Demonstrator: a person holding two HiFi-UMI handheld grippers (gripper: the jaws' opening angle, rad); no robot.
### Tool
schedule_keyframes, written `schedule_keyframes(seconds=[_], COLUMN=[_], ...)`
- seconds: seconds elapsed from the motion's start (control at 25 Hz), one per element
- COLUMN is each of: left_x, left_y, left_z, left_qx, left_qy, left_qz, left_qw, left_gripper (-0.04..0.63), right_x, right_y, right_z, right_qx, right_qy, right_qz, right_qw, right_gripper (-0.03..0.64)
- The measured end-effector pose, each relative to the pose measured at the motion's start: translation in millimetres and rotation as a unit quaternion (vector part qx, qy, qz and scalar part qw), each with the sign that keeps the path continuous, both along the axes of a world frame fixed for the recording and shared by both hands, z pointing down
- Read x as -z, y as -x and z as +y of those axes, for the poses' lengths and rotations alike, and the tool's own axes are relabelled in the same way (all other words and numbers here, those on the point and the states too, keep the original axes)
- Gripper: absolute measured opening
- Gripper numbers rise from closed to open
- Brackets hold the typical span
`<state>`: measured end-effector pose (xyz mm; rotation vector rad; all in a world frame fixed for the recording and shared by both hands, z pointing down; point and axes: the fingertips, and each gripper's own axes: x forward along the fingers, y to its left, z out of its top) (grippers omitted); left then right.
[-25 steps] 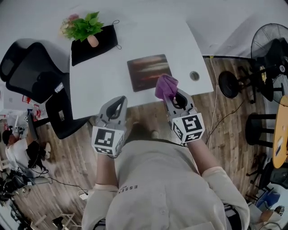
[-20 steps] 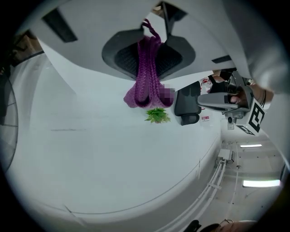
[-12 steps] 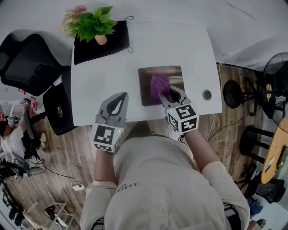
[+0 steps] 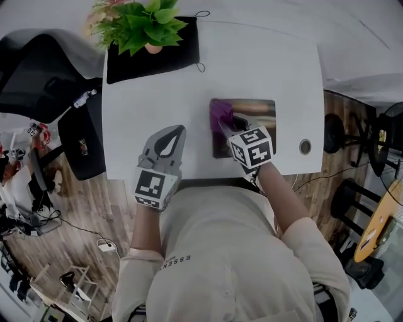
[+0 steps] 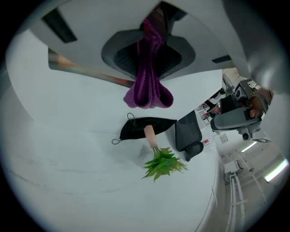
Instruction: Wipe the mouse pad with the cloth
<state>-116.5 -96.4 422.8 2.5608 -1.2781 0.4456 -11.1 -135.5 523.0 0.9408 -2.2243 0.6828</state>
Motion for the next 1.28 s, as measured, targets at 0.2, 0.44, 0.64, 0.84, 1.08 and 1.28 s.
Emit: schedule_keyframes(seconds=[0.2, 0.44, 0.64, 0.84, 1.08, 1.28], left_x=[-10.5, -10.6, -1.4, 1.0, -0.3, -5.0], left_y=[10.2, 6.8, -9.9, -44.9, -84.8, -110.9], left_z=[-7.1, -9.8, -14.7, -24.8, -36.5, -39.3], left_qx=[0.012, 0.029, 0.042, 0.031, 0.026, 0.025], left_qy=[0.017, 0.02, 0.019, 0.021, 0.022, 0.027], left_qz=[-0.006, -0.01, -0.015, -0.019, -0.019, -0.018], left_qw=[0.9998, 0.9993, 0.9988, 0.9991, 0.9992, 0.9992], left_gripper=[0.002, 0.002, 0.002, 0.002, 0.002, 0.002], right_x=[-21.0, -31.9, -31.1, -32.2, -34.4, -36.1], right_y=[15.3, 11.0, -7.1, -40.6, -90.6, -124.4], right_z=[-7.1, -14.2, -18.1, -25.8, -33.7, -38.4], right_qx=[0.025, 0.034, 0.033, 0.023, 0.011, 0.002], right_qy=[0.03, 0.053, 0.063, 0.071, 0.076, 0.078], right_qz=[0.006, -0.007, -0.006, -0.004, -0.005, -0.007], right_qw=[0.999, 0.998, 0.997, 0.997, 0.997, 0.997], right_gripper=[0.087, 0.087, 0.089, 0.089, 0.089, 0.089])
